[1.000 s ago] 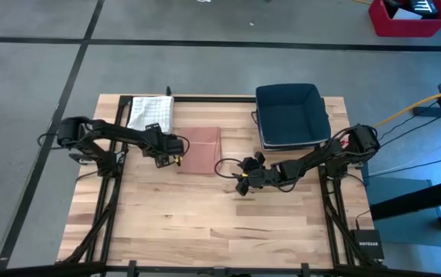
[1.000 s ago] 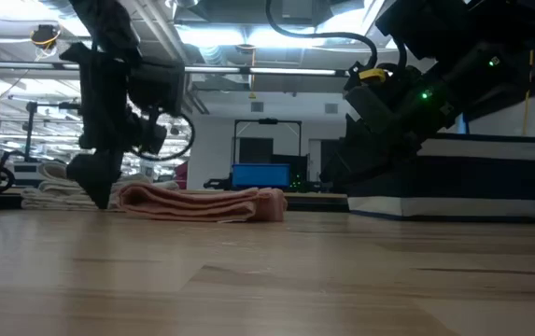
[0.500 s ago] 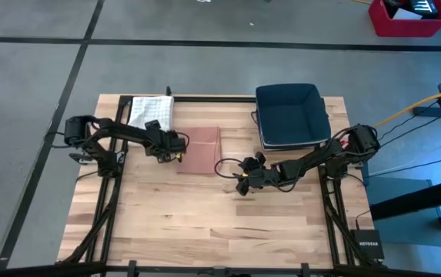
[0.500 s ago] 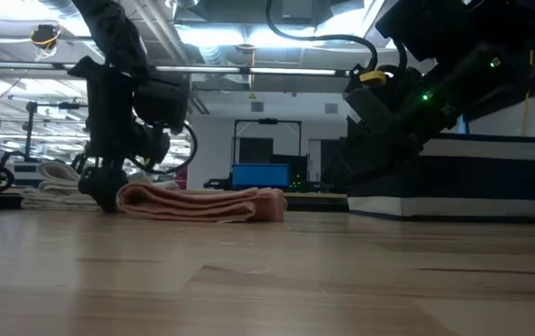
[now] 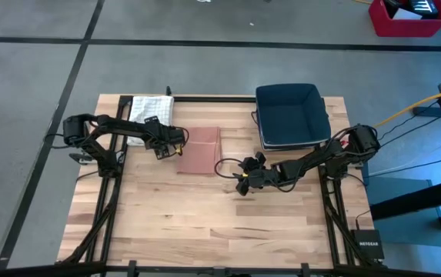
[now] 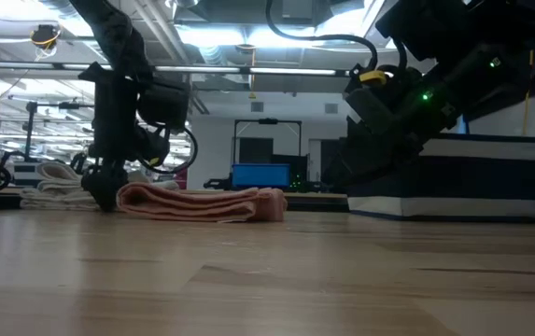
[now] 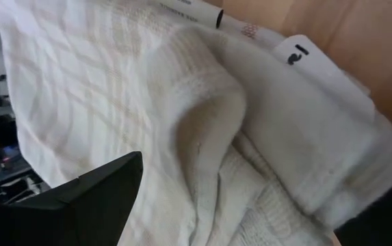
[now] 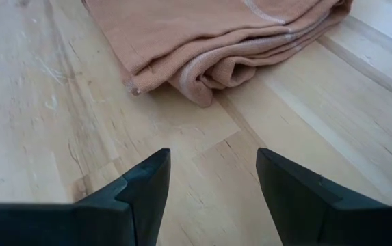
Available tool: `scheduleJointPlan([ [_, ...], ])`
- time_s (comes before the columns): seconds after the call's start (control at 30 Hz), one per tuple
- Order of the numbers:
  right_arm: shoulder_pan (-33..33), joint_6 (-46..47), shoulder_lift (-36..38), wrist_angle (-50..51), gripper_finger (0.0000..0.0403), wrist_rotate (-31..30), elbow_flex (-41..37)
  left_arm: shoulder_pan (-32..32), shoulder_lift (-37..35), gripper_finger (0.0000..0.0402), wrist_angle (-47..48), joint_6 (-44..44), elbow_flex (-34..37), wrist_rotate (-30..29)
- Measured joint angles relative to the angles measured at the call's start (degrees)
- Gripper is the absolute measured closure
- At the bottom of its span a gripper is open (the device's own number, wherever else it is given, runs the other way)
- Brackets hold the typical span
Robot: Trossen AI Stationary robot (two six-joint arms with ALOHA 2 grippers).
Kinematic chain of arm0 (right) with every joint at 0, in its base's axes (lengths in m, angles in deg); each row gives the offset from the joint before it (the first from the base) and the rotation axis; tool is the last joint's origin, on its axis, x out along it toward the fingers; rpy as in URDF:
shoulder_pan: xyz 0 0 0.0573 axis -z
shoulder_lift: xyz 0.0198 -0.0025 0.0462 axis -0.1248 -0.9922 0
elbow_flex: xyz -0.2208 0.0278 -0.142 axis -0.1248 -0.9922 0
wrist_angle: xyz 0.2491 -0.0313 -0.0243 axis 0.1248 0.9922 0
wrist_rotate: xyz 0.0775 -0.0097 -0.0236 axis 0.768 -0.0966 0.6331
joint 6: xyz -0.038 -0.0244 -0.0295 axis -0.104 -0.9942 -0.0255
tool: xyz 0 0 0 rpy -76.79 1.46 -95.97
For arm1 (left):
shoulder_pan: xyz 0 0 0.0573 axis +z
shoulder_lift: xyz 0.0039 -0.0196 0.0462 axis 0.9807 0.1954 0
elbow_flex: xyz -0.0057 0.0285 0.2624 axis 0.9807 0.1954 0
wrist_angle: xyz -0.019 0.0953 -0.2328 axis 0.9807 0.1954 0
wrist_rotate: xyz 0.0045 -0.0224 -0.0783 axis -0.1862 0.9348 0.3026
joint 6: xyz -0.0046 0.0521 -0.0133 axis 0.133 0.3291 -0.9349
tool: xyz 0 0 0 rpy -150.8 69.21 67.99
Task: Fold towel
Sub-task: Stack the folded stacked towels on the top of the brown towel
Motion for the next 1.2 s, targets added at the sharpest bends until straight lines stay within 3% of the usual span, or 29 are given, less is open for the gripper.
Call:
scheduleJointPlan([
  [0.43, 0.0, -0.02, 0.0, -0.32, 0.0182, -0.02, 0.0, -0.32, 0.02, 0.0004, -1.35, 0.26, 0.22, 0.5],
  [1.03, 0.0, -0.04, 0.0, -1.07, 0.0182, 0.12, 0.0, 2.06, -0.04, 0.0004, -9.48, 5.7, 4.2, -3.76],
  [1.2, 0.0, -0.04, 0.0, -1.14, 0.0182, 0.43, 0.0, 2.44, 0.02, 0.0034, -11.13, 5.83, 4.93, -3.9],
])
